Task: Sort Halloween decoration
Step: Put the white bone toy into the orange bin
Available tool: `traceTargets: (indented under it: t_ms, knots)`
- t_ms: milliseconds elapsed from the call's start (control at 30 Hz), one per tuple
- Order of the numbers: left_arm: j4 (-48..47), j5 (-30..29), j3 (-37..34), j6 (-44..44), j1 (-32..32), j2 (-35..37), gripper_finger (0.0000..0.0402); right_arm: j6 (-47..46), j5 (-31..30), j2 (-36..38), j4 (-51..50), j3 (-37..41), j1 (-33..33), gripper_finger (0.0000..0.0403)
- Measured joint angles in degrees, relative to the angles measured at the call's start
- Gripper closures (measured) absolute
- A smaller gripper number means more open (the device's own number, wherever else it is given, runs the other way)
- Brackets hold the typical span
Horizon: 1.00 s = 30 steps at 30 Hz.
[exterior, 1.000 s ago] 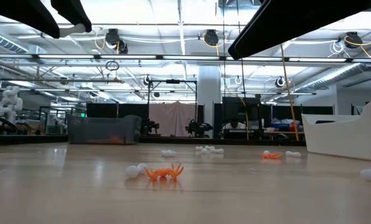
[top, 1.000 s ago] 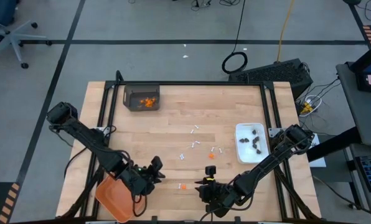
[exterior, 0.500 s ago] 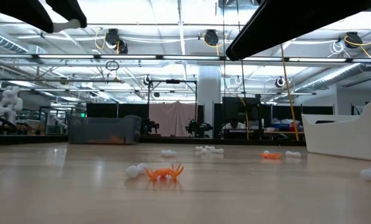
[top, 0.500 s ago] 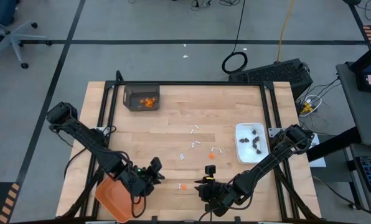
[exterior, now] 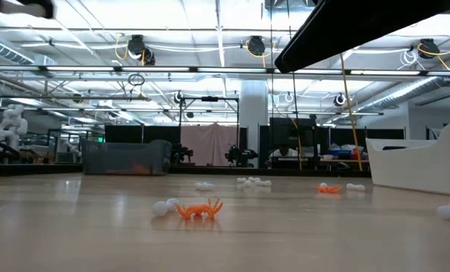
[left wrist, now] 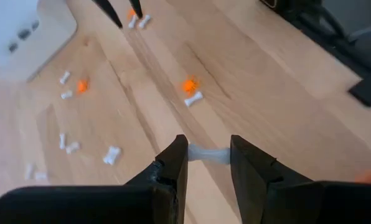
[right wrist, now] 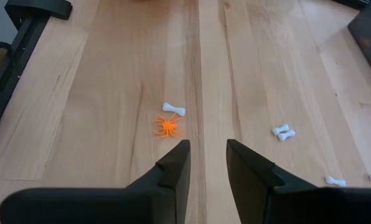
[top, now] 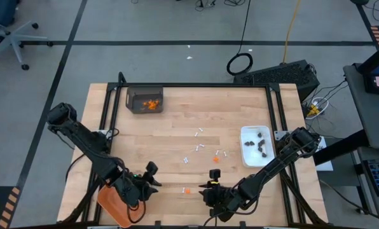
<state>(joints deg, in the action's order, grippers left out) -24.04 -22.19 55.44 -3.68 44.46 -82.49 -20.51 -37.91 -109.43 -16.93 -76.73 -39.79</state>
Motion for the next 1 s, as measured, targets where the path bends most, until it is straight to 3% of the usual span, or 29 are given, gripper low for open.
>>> traceTargets:
  t_ms: [200,633,1000]
  knots:
    - [-5.90,1.61,0.00,11.02,3.51,5.06,0.0309,-0.28,0.06,0.00,0.43,0.00,-0.02,0.0315]
    - [-13.14,19.30,0.00,42.37,10.99,9.61,0.0309,-0.87,0.22,0.00,1.27,0.00,-0.04,0.0315]
    - [-12.95,18.98,-2.21,53.78,16.80,7.51,0.0309,-0.90,0.22,0.00,1.72,0.00,-0.04,0.0315]
